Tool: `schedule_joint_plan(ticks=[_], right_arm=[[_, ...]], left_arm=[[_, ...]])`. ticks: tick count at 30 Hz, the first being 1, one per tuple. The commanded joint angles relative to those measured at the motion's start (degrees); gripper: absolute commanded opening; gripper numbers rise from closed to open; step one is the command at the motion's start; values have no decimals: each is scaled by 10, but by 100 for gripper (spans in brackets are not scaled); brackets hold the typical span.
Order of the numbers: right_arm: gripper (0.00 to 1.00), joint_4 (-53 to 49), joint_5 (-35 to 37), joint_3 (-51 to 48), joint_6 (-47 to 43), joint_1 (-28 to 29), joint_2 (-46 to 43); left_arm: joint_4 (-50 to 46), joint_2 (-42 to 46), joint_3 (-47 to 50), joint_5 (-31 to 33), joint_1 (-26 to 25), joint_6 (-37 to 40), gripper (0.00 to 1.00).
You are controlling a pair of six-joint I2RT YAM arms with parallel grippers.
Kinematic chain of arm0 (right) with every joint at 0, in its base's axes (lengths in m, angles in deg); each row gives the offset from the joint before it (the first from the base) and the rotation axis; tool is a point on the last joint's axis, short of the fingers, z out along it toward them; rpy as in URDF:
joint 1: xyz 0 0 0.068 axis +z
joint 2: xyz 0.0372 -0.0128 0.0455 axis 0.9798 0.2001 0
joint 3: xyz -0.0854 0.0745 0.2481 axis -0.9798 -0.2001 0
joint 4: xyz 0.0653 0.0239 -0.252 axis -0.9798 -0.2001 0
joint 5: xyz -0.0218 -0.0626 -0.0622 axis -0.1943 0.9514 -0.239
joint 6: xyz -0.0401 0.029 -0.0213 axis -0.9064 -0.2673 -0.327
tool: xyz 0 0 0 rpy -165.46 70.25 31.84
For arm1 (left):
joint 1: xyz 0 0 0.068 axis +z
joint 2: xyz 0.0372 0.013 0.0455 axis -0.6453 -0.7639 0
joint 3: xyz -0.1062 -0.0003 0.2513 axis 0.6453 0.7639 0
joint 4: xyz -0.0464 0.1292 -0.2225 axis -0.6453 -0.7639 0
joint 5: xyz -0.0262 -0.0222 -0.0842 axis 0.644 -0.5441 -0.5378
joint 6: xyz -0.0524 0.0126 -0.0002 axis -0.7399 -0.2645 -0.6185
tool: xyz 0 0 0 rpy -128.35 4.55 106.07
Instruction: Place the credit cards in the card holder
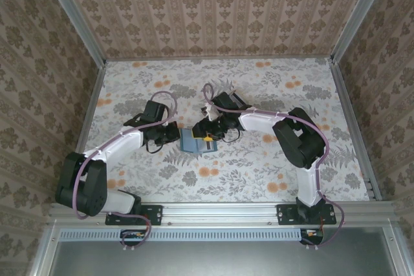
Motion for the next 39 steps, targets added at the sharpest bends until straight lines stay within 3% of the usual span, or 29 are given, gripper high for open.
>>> schedule_joint_plan(ticks=[1,10,17,20,26,34,39], right_arm=[[53,-15,11,9,-8,1,-20],[50,-90,95,-5,-56,-19,-51],[50,-113,110,-8,-80,-66,-89],[50,-124,114,3,-92,-80,-92],[50,-146,124,24,-116,-112,-104],[52,-183,159,54,-165,-175,-135],[52,-201,203,78,-206,-210,-135]], left_arm=[[4,12,2,-10,7,-8,0],[-1,12,11,-5,10,-6,0],[9,-9,30,-4,12,-5,0],[9,-20,30,-12,11,-3,24],[-29,-2,10,12,16,13,45],[-83,17,-48,23,45,51,46],[-71,-17,-99,-3,46,63,46]])
